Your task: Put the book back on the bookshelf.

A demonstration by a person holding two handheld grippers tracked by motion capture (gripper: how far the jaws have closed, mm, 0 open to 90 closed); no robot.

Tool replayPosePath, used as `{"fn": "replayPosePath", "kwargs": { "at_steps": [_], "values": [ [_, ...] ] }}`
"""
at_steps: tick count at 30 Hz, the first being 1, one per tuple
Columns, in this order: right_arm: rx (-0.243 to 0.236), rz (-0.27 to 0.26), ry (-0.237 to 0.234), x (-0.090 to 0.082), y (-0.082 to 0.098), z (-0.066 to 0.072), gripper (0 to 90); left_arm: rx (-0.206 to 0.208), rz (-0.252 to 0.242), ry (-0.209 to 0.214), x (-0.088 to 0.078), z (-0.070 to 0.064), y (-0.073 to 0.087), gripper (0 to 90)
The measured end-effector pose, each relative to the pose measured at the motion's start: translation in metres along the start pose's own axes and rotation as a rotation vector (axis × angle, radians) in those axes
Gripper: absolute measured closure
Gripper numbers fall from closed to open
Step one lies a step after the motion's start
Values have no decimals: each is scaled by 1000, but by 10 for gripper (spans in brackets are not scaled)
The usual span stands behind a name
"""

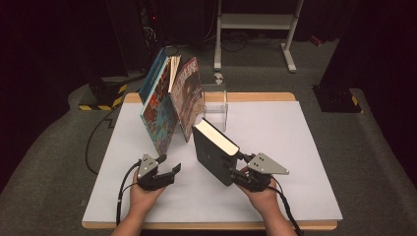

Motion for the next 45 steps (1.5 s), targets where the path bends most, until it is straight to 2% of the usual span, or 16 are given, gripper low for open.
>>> {"fn": "replayPosePath", "kwargs": {
  "at_steps": [5, 8, 14, 15, 16, 18, 22, 26, 36, 45],
  "values": [
    [7, 10, -14, 3, -2, -2, 452, 2, 5, 1, 0, 0, 1, 308],
    [12, 9, -5, 6, -6, -5, 398, 5, 4, -1, 1, 1, 1, 307],
    [-1, 18, -13, 17, -17, -5, 374, 1, 9, -4, 1, 2, 2, 307],
    [-4, 24, -7, 19, -18, -6, 347, 0, 11, -4, 1, 2, 2, 307],
    [-2, 27, 4, 21, -19, -8, 353, -1, 11, -4, 1, 2, 2, 307],
    [16, 30, -10, 24, -20, -7, 374, 0, 11, -3, 1, 2, 2, 307],
    [3, 31, 5, 28, -21, -8, 397, -1, 11, -3, 1, 3, 2, 307],
    [27, 35, -26, 31, -20, -7, 468, -1, 11, -4, 1, 3, 2, 308],
    [-15, 48, -17, 30, -20, -8, 521, 0, 13, -8, 1, 4, 2, 310],
    [-11, 61, -9, 30, -20, -8, 534, -1, 17, -8, 2, 5, 3, 312]
  ]
}}
Point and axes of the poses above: each handheld gripper's, and its own axes: x roughly forward along the jaws, y roughly out of its underside, z roughly to its left, the point moved 10 cm from there along x, roughly forward along the jaws, and after that the axes turned 11 degrees about -y, right-handed, at the moved point
